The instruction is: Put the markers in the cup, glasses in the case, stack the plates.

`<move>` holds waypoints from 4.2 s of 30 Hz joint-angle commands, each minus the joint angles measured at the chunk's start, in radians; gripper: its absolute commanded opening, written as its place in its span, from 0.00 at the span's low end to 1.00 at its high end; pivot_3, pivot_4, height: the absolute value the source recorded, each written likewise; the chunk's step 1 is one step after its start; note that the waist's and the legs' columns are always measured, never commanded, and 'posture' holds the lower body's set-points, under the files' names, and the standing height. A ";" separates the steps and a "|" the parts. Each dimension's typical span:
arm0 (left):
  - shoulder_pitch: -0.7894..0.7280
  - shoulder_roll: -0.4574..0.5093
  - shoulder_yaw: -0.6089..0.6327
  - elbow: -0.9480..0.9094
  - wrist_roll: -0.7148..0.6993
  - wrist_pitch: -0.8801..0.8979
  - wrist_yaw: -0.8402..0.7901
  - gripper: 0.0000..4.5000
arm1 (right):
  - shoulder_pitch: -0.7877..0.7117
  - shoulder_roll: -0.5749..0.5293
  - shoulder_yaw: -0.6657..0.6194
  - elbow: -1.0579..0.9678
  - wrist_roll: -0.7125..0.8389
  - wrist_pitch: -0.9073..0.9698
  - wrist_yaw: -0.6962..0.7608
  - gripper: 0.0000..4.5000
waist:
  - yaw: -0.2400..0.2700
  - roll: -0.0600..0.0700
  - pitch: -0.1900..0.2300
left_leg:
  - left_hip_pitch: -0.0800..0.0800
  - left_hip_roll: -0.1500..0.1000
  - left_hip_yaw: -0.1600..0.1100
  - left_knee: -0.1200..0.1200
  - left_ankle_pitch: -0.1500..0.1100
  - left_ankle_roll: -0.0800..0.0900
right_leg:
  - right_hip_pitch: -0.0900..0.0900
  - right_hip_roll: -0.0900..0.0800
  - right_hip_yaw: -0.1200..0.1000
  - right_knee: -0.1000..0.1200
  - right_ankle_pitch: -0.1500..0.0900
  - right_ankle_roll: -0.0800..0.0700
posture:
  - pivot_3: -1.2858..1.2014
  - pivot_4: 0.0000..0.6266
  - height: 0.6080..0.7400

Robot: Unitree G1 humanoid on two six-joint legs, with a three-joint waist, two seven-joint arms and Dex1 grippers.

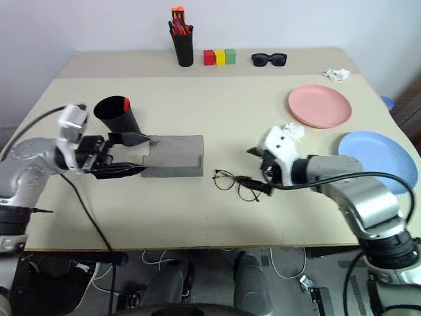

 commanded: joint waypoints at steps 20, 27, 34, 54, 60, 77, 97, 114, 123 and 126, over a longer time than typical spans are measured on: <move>0.057 -0.066 0.047 -0.096 0.098 -0.130 0.011 1.00 | -0.033 -0.030 0.148 0.044 -0.164 0.049 -0.010 0.51 | -0.007 0.000 0.000 | 0.000 0.000 0.003 -0.001 0.000 0.000 | 0.000 0.000 0.001 -0.002 0.000 0.000 | 0.52 0.24 1.00; 0.039 -0.079 0.064 -0.105 0.063 -0.089 0.019 1.00 | -0.030 -0.020 0.150 0.036 -0.168 0.047 0.005 0.14 | -0.006 -0.001 0.000 | 0.000 0.000 0.003 0.000 0.000 0.000 | 0.000 0.000 0.001 -0.002 0.000 0.000 | 0.52 0.24 1.00; 0.046 -0.070 0.064 -0.126 0.057 -0.065 0.027 1.00 | -0.037 -0.013 0.162 0.050 -0.184 0.055 0.016 0.01 | -0.007 -0.001 0.000 | 0.000 0.000 0.003 0.000 0.000 0.000 | 0.000 0.000 0.001 -0.002 0.000 0.000 | 0.52 0.24 1.00; 0.156 0.066 0.217 0.016 0.108 -0.046 0.069 1.00 | -0.302 0.219 0.119 0.153 -0.191 -0.058 -0.020 0.01 | -0.014 0.000 0.000 | 0.000 0.002 0.004 -0.003 0.000 0.000 | -0.003 0.002 0.001 -0.002 0.000 -0.001 | 0.52 0.24 1.00; 0.210 0.110 0.274 0.045 0.106 -0.036 0.045 1.00 | -0.442 0.414 0.195 0.292 -0.245 -0.165 -0.059 0.01 | -0.012 0.000 0.000 | -0.001 0.002 0.006 -0.003 0.000 0.000 | -0.005 0.001 0.002 -0.001 0.000 -0.001 | 0.52 0.24 1.00; 0.271 0.110 0.314 -0.053 0.066 0.026 0.046 1.00 | -0.433 0.620 0.293 0.668 -0.454 -0.498 -0.122 0.01 | -0.034 0.000 0.000 | -0.001 0.002 0.007 -0.004 0.000 -0.001 | -0.009 0.001 0.003 0.005 0.001 -0.002 | 0.52 0.24 1.00; 0.228 0.094 0.276 -0.080 0.082 0.014 0.055 1.00 | -0.361 0.632 0.397 0.615 -0.579 -0.479 -0.035 0.01 | -0.040 0.000 0.000 | 0.000 0.002 0.007 -0.005 0.001 -0.002 | -0.011 0.001 0.004 0.009 0.000 -0.003 | 0.52 0.24 1.00; 0.223 0.089 0.270 -0.080 0.086 0.010 0.064 1.00 | -0.389 0.659 0.327 0.599 -0.549 -0.431 -0.043 0.99 | -0.040 0.000 0.000 | 0.000 0.002 0.007 -0.005 0.001 -0.002 | -0.011 0.001 0.004 0.009 0.000 -0.004 | 0.52 0.24 1.00; 0.251 0.130 0.272 -0.072 0.087 0.073 0.061 1.00 | -0.359 0.741 0.120 0.414 -0.294 -0.319 -0.023 0.99 | -0.040 0.000 0.000 | 0.000 0.002 0.007 -0.005 0.001 -0.001 | -0.012 0.001 0.004 0.010 0.000 -0.004 | 0.52 0.24 1.00; 0.270 0.111 0.268 -0.100 0.097 0.062 0.083 1.00 | -0.330 0.728 0.001 0.317 -0.158 -0.269 -0.019 0.99 | -0.036 0.000 0.000 | 0.000 0.002 0.007 -0.005 0.001 -0.001 | -0.011 0.001 0.004 0.010 0.000 -0.003 | 0.52 0.24 1.00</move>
